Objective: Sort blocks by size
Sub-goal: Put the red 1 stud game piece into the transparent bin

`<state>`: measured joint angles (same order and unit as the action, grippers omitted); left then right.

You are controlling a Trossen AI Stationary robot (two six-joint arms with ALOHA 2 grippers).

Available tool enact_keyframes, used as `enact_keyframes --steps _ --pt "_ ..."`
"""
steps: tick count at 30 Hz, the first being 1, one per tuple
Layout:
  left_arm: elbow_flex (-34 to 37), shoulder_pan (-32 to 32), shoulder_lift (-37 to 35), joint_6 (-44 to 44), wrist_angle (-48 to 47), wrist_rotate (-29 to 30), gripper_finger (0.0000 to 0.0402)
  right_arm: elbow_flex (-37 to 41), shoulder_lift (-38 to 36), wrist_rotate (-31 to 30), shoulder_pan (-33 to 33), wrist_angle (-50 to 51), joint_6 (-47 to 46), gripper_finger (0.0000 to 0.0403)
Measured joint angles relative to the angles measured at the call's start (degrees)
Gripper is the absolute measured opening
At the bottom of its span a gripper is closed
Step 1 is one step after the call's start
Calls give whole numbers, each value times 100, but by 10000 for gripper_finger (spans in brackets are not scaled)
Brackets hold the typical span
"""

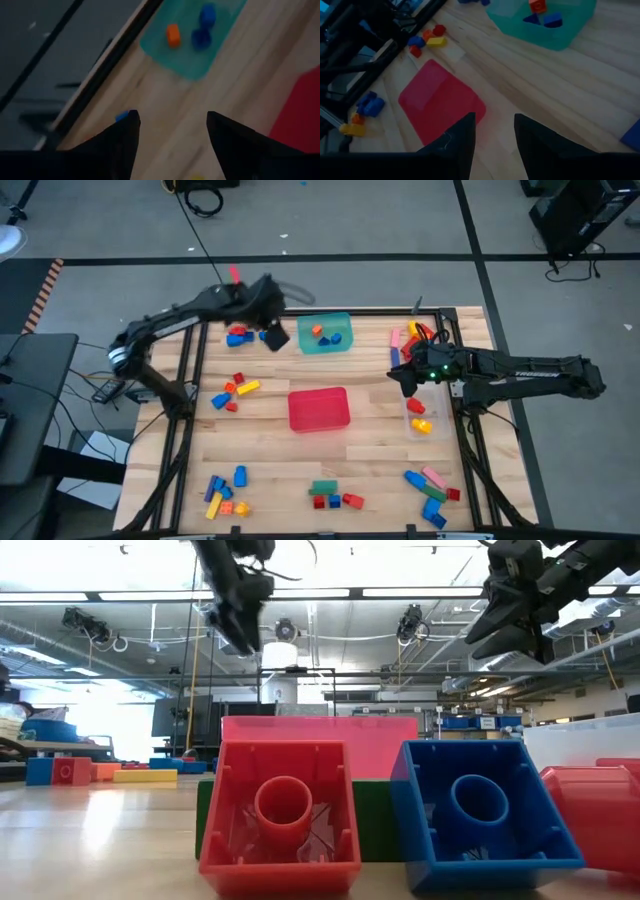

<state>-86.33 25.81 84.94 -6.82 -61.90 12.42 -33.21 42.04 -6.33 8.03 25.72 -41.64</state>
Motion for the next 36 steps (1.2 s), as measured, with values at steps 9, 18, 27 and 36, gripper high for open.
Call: enact_keyframes --steps 9,18,27,36 --pt "668 -1703 -1060 -2705 -336 463 229 0 0 483 0 1 601 148" --pt "674 -3772 -611 -3280 1126 543 229 0 0 1371 -2 10 878 147" --pt "655 -4631 714 -2920 2223 643 229 0 0 1814 -2 17 1297 147" --pt "-116 -4661 2162 -1146 2937 350 229 0 0 1919 -2 91 1379 145"
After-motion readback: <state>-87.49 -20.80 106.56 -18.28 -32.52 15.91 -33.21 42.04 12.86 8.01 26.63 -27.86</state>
